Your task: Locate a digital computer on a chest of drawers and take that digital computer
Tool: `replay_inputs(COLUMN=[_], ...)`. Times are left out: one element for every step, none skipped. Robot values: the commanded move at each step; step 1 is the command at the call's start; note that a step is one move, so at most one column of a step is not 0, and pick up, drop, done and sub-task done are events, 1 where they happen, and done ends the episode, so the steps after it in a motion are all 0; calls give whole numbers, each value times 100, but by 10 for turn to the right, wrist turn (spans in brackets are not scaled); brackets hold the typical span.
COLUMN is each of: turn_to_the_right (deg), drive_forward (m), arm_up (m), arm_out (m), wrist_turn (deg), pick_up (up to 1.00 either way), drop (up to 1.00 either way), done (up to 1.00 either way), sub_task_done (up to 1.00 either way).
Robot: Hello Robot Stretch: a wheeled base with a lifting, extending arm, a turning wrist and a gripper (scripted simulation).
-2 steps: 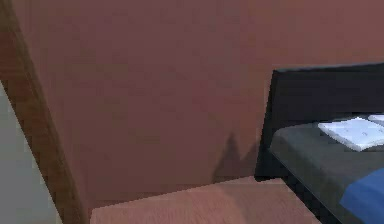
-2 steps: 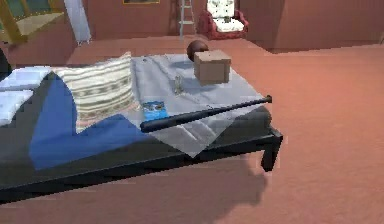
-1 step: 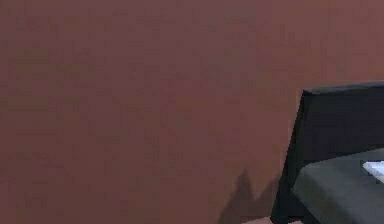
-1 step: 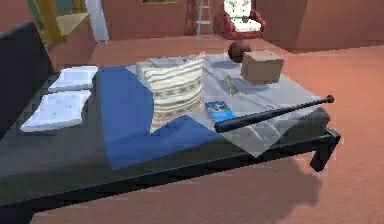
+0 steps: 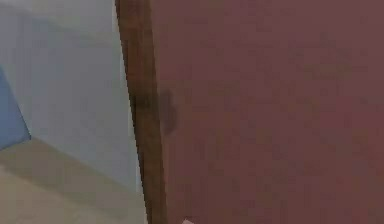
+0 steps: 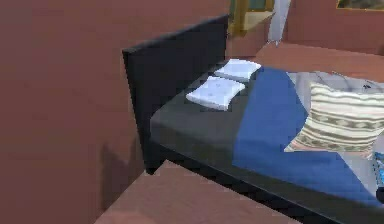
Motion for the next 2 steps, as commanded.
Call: replay_inputs(turn_to_the_right=[-450,-90], drive_forward=[0,0], arm_up=[0,0], arm_out=[0,0], wrist_turn=[0,0], pick_up=[0,0], drop=[0,0], done=[0,0], sub_task_done=[0,0])
